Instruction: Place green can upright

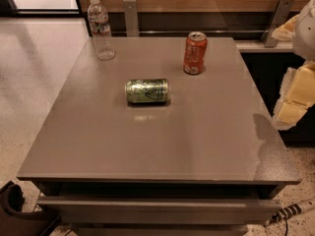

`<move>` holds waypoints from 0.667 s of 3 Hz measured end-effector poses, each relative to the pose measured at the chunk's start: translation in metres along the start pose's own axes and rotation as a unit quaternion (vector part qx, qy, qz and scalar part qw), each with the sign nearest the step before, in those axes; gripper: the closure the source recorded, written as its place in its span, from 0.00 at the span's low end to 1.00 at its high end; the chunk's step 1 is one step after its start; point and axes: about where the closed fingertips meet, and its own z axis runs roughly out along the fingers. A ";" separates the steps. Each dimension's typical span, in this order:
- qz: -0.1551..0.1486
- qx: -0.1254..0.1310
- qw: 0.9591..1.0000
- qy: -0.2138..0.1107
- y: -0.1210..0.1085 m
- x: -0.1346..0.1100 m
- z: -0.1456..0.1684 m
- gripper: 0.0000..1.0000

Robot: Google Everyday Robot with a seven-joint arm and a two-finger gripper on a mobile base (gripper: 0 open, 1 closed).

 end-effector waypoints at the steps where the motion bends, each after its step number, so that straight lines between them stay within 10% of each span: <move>1: 0.000 0.000 1.000 0.000 0.000 0.000 0.000 0.00; 2: -0.017 0.000 1.000 0.004 -0.009 -0.013 0.001 0.00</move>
Offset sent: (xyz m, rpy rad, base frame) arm 0.0687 0.0590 0.0212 -0.1099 0.0133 0.1703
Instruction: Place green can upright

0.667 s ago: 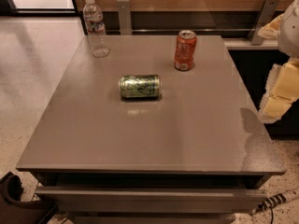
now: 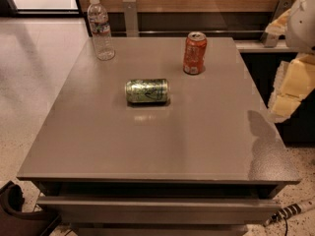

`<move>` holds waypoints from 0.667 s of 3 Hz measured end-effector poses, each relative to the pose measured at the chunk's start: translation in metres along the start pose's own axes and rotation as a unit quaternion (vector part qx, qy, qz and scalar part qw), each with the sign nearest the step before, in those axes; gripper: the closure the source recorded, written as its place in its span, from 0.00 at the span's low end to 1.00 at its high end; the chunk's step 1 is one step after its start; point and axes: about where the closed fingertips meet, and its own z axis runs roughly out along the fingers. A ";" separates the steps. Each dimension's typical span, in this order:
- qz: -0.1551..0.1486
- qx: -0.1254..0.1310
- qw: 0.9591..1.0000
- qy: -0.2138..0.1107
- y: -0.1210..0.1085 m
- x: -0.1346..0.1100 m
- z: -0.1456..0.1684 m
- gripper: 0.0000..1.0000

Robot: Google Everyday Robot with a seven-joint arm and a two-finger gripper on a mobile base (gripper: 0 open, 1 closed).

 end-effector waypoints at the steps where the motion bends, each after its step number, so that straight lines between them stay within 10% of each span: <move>1: -0.054 -0.010 0.998 0.006 -0.030 -0.047 0.017 0.00; 2: -0.087 -0.017 0.996 0.003 -0.053 -0.087 0.041 0.00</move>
Offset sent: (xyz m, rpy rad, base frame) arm 0.1218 0.1201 -0.0209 -0.0798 0.0440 0.2494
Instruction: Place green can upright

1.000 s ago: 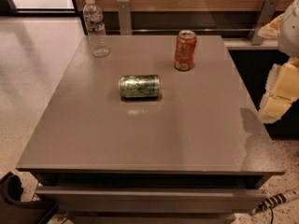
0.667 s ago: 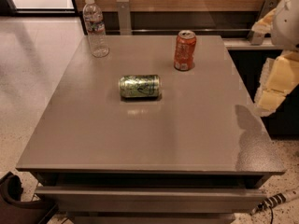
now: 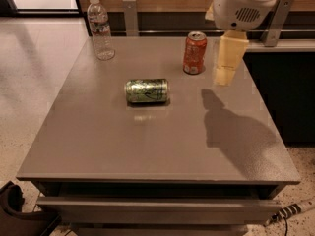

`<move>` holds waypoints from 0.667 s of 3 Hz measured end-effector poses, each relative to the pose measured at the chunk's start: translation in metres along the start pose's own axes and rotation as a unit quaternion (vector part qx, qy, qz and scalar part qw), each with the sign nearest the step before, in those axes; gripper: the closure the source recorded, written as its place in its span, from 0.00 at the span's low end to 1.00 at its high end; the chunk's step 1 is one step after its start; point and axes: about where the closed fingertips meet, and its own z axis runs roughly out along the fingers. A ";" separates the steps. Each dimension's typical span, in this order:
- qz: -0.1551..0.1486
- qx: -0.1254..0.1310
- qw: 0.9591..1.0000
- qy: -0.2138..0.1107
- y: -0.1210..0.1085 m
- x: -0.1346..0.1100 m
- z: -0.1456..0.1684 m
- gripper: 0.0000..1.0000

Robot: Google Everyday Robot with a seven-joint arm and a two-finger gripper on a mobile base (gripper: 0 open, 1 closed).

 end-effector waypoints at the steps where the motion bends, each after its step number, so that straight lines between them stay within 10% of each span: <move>1: -0.010 -0.009 1.000 -0.007 -0.024 -0.030 0.028 0.00; 2: -0.005 -0.021 1.000 0.002 -0.035 -0.055 0.059 0.00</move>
Offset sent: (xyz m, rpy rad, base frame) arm 0.0701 0.0951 -0.0830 -0.0582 0.1263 -0.0444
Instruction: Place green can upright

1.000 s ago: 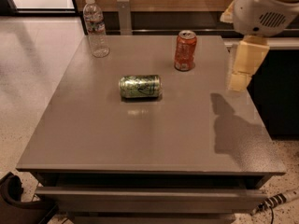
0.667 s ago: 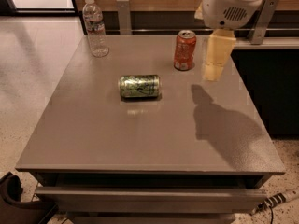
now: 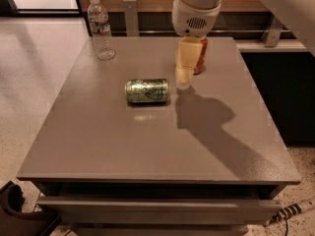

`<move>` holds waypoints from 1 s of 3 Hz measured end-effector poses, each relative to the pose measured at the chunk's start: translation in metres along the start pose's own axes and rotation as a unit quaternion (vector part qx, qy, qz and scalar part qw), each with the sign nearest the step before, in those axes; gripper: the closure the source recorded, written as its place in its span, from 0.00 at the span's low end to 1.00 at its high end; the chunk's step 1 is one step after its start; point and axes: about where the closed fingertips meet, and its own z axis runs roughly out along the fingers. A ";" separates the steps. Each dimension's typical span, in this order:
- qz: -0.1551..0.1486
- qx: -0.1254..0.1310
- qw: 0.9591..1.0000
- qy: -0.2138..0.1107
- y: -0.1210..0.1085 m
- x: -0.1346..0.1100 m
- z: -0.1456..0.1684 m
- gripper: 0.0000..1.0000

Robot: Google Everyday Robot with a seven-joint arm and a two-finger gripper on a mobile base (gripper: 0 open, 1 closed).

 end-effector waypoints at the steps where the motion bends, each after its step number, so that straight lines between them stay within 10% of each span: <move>1: 0.030 -0.019 0.999 0.013 -0.001 -0.015 0.028 0.00; 3: 0.122 -0.050 0.991 -0.014 0.010 -0.037 0.074 0.00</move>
Offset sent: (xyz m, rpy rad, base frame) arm 0.0105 0.0461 -0.0744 0.0611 0.1820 -0.2374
